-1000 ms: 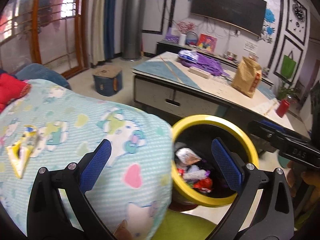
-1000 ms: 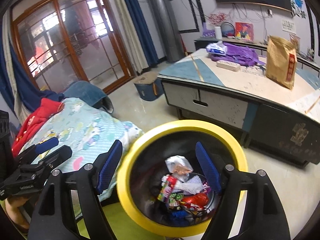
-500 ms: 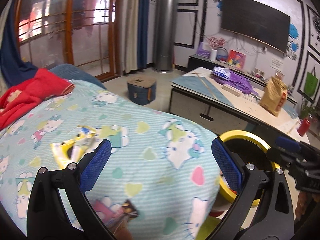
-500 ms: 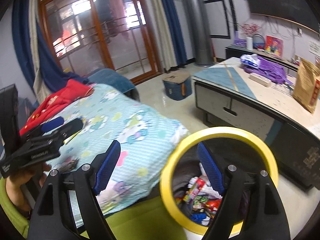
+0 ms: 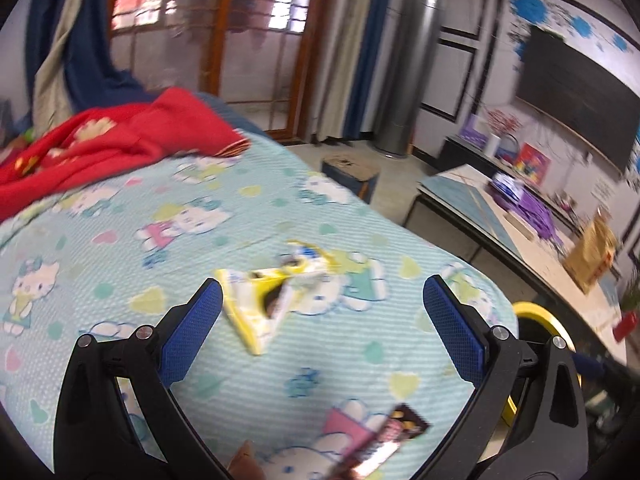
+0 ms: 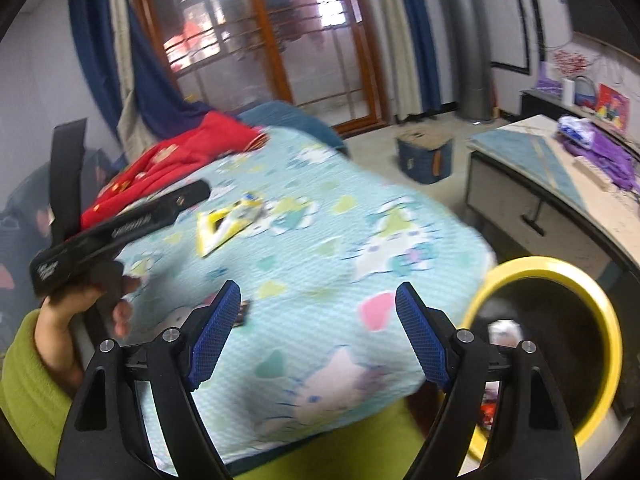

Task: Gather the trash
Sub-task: 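Move both open tools back to the last trash on the bedspread, then grasp the yellow-white snack wrapper with the left tool while the right tool grasps the brown chocolate bar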

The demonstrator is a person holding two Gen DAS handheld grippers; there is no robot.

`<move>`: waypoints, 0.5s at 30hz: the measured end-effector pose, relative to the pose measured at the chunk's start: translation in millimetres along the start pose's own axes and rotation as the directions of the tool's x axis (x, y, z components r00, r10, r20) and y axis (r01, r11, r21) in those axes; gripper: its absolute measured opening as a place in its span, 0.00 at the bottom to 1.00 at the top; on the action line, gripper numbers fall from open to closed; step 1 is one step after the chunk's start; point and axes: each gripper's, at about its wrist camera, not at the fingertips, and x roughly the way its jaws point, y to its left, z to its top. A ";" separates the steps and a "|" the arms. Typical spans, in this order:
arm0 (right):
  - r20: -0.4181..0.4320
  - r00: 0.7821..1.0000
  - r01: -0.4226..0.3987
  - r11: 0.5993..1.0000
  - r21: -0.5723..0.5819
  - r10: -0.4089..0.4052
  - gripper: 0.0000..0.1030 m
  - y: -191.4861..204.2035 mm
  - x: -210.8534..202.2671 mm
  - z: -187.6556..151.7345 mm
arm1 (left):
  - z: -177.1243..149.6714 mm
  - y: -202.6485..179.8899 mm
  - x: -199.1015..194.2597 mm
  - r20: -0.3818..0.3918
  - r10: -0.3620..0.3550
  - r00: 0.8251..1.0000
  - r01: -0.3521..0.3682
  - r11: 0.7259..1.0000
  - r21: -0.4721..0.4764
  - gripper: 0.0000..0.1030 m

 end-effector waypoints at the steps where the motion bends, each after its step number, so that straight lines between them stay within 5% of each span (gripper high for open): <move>1: -0.014 1.000 -0.016 1.000 -0.001 0.016 0.75 4.8 5.3 -1.3 | -1.0 5.0 0.8 -0.002 0.004 1.000 -0.004 1.000 -0.012 0.89; 8: -0.102 0.992 -0.072 0.997 -0.027 0.069 0.75 37.9 40.7 -6.9 | -9.7 43.5 15.8 -0.041 0.012 0.999 -0.016 0.994 -0.106 0.89; 15: -0.193 0.977 -0.100 0.995 -0.016 0.095 0.71 47.0 78.4 -12.6 | -19.2 67.2 35.2 -0.077 -0.070 0.995 0.051 0.973 -0.223 0.84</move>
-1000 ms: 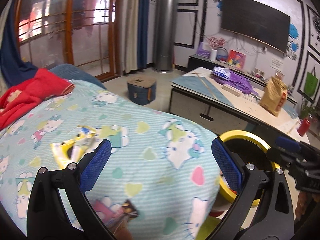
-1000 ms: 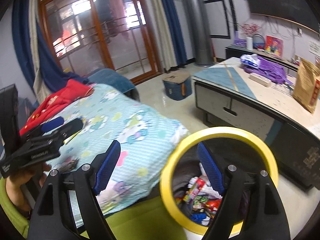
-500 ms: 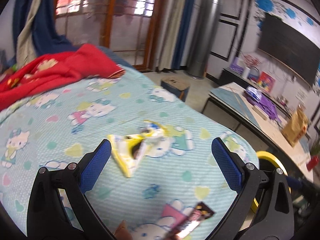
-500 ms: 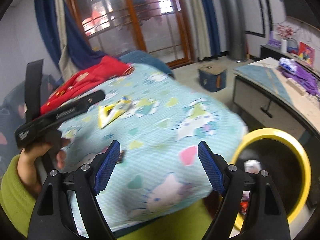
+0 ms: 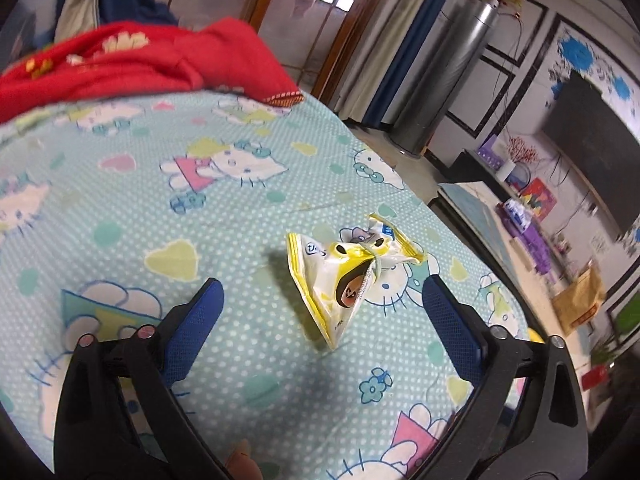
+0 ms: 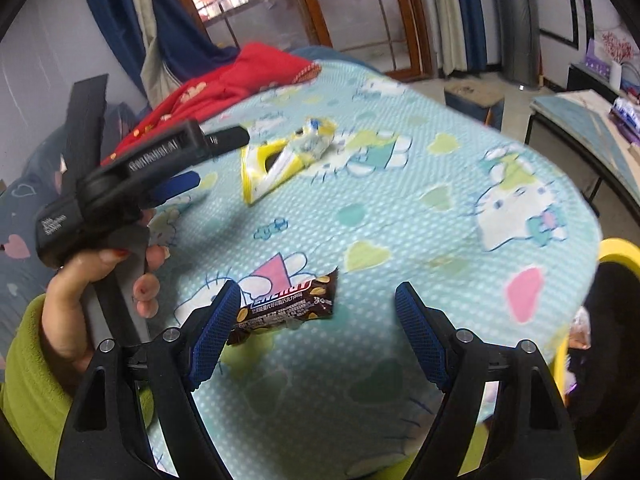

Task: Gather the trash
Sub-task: 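Grasp the yellow-white snack wrapper with the left tool while the right tool grasps the brown chocolate bar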

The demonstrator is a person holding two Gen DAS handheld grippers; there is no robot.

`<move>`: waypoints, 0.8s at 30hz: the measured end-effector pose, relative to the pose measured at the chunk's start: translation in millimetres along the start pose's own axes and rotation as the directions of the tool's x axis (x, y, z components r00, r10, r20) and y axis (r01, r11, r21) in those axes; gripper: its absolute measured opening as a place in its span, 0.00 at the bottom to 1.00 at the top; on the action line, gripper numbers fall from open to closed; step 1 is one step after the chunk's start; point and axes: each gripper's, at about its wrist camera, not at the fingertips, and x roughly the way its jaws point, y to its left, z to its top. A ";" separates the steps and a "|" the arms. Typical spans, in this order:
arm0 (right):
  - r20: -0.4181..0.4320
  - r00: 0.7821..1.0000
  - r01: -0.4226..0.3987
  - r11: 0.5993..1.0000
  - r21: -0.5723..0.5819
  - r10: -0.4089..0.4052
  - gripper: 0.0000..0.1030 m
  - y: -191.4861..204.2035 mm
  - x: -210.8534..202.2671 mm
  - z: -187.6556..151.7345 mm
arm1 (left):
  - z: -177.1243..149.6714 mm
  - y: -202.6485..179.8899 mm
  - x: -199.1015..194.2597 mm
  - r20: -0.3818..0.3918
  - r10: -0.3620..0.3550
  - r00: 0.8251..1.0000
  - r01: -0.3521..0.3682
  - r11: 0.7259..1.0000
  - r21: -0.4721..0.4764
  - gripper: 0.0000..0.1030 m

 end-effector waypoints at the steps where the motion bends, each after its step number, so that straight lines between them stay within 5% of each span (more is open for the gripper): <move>1: -0.014 1.000 0.004 1.000 0.003 -0.004 0.67 0.0 5.8 -0.4 | -0.6 3.6 3.4 -0.005 -0.020 1.000 0.020 1.000 -0.021 0.80; 9: -0.007 1.000 -0.018 0.997 -0.069 0.017 0.37 13.0 14.0 -8.8 | -1.5 14.2 29.2 -0.044 -0.128 0.991 0.121 0.983 -0.136 0.58; 12: 0.007 1.000 -0.004 0.994 -0.105 0.004 0.34 19.3 13.2 -12.5 | -2.2 13.3 32.2 -0.053 -0.136 0.989 0.127 0.982 -0.142 0.42; 14: 0.013 1.000 -0.004 0.994 -0.112 0.005 0.32 20.9 11.5 -15.3 | -3.8 12.7 35.1 -0.071 -0.146 0.987 0.135 0.981 -0.142 0.21; 16: 0.018 1.000 -0.009 0.992 -0.123 0.011 0.29 23.2 9.1 -17.9 | -5.9 12.8 36.9 -0.086 -0.158 0.984 0.144 0.979 -0.145 0.13; 24: 0.049 0.998 -0.040 0.981 -0.192 0.050 0.16 39.0 -1.9 -23.3 | -8.7 4.4 23.9 -0.054 -0.176 0.983 0.170 0.980 -0.104 0.08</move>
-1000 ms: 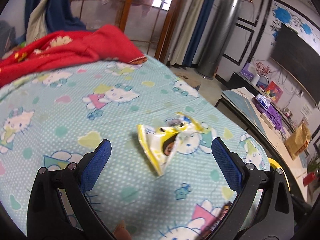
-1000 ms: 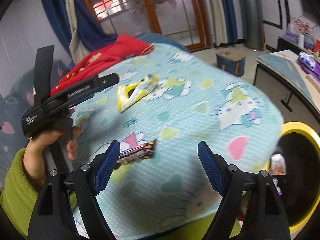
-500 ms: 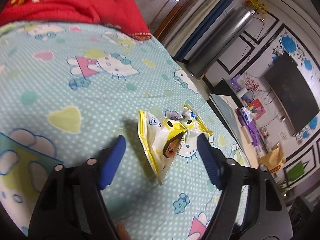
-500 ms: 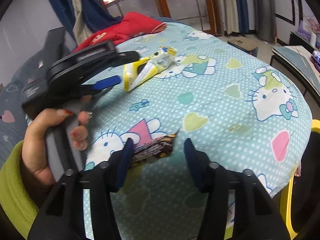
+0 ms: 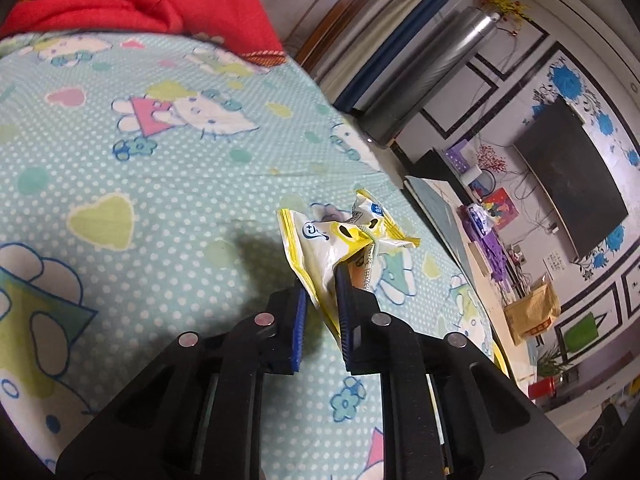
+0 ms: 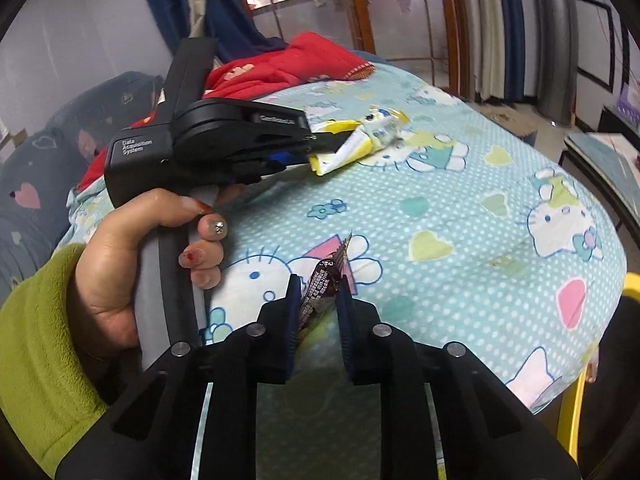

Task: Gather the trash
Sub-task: 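Grasp the yellow-white snack wrapper with the left tool while the right tool grasps the brown chocolate bar, then carry the yellow-white wrapper and chocolate bar over the bin with both tools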

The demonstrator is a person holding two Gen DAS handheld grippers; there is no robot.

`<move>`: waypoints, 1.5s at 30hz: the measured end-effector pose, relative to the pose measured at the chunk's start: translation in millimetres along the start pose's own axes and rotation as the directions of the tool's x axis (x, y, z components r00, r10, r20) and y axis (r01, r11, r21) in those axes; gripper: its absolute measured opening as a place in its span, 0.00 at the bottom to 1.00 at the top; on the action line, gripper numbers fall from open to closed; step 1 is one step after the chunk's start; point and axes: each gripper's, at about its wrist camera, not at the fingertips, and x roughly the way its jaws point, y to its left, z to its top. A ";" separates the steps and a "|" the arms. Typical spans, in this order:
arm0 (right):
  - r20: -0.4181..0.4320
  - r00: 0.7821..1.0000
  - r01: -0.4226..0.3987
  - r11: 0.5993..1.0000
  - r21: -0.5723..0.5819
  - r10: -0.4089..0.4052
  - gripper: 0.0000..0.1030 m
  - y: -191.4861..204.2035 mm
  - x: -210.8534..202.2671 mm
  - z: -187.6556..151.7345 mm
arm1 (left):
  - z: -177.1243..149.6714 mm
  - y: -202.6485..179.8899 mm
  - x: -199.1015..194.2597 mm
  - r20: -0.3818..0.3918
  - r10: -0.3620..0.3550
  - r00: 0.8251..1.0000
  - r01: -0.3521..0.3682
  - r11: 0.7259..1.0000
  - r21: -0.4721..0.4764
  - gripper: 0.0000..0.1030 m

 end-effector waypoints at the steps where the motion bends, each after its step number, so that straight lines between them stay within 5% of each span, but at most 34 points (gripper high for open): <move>1: 0.004 1.000 0.000 1.000 0.003 0.000 0.16 -1.0 -1.3 0.2 | -0.4 -2.4 -2.6 0.009 0.001 1.000 -0.002 1.000 0.013 0.08; 17: 0.107 0.986 0.113 0.984 0.139 -0.128 0.16 -69.3 -54.1 12.1 | -17.4 -71.0 -23.8 0.018 -0.054 0.998 0.049 0.974 0.220 0.08; 45: 0.208 0.898 0.314 0.896 0.313 -0.388 0.15 -160.4 -152.5 -13.6 | -56.8 -157.3 -17.8 -0.057 -0.152 0.987 0.162 0.888 0.431 0.08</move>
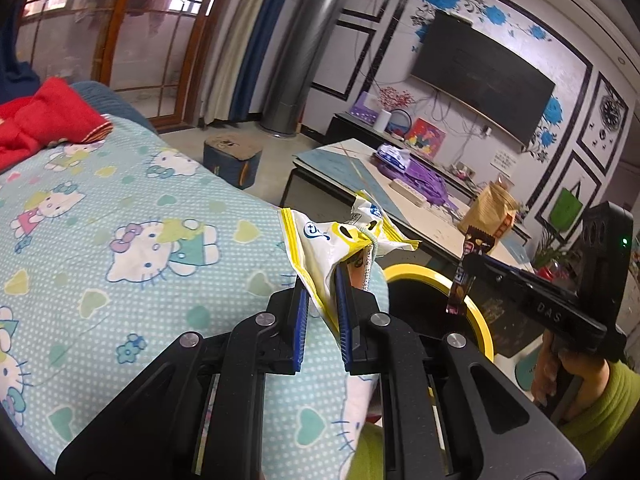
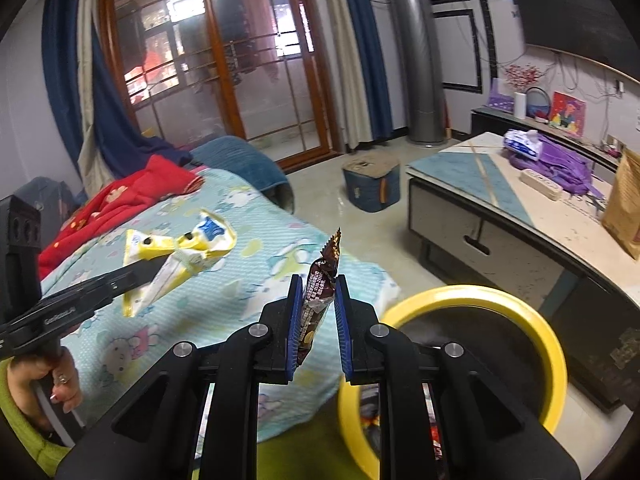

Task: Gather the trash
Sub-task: 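Carry the yellow-white wrapper and chocolate bar over the bin with both tools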

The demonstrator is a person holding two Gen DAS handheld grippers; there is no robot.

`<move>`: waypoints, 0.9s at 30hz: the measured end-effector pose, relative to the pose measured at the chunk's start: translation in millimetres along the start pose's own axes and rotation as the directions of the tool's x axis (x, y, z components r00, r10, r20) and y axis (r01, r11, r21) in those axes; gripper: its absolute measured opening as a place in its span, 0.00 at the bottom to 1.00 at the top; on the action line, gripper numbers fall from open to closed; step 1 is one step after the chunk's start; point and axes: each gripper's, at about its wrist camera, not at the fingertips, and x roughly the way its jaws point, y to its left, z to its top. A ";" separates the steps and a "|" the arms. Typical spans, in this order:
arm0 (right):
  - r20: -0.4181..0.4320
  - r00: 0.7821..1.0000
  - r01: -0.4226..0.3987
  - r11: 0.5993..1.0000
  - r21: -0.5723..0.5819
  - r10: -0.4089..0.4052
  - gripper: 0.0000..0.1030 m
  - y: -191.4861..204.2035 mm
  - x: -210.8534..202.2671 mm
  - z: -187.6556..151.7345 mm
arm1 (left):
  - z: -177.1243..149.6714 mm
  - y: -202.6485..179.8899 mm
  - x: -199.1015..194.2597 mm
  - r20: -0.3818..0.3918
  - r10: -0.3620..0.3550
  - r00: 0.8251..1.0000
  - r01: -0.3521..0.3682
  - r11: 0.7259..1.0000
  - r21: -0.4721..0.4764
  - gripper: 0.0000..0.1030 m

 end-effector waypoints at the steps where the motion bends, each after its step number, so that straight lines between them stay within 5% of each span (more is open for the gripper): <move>1: 0.003 1.000 0.010 1.000 0.008 -0.010 0.15 -5.7 -2.3 -0.9 | -0.4 -3.4 1.5 -0.003 -0.004 1.000 0.004 1.000 0.008 0.08; 27: 0.007 0.985 0.172 0.976 0.133 -0.174 0.15 -92.6 -35.3 -21.9 | -22.1 -90.4 40.8 -0.111 -0.092 0.990 0.111 0.977 0.183 0.08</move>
